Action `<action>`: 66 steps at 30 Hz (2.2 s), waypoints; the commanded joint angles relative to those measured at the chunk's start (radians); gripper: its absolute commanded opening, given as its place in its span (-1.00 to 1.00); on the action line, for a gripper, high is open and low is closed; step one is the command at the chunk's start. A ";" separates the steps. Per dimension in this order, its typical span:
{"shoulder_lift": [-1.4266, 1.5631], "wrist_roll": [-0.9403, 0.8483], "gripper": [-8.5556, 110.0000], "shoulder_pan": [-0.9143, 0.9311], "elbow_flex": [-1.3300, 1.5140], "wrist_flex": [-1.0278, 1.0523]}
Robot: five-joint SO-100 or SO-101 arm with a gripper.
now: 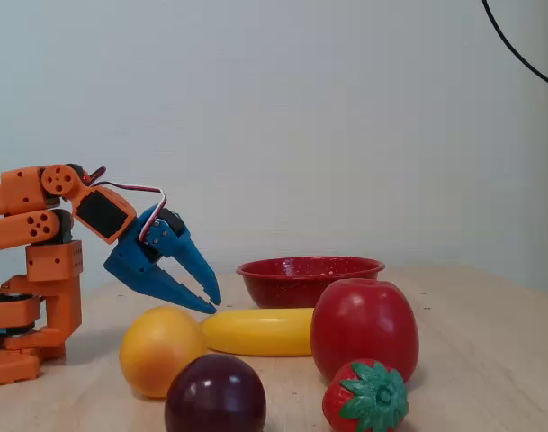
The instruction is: Put the peach in the red bowl.
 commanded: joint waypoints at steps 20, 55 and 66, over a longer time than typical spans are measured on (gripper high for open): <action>-0.100 0.193 -0.85 0.015 -0.114 -0.023; -0.946 0.538 -0.67 -0.356 -1.411 0.933; -0.971 0.838 -0.14 -0.614 -1.284 0.991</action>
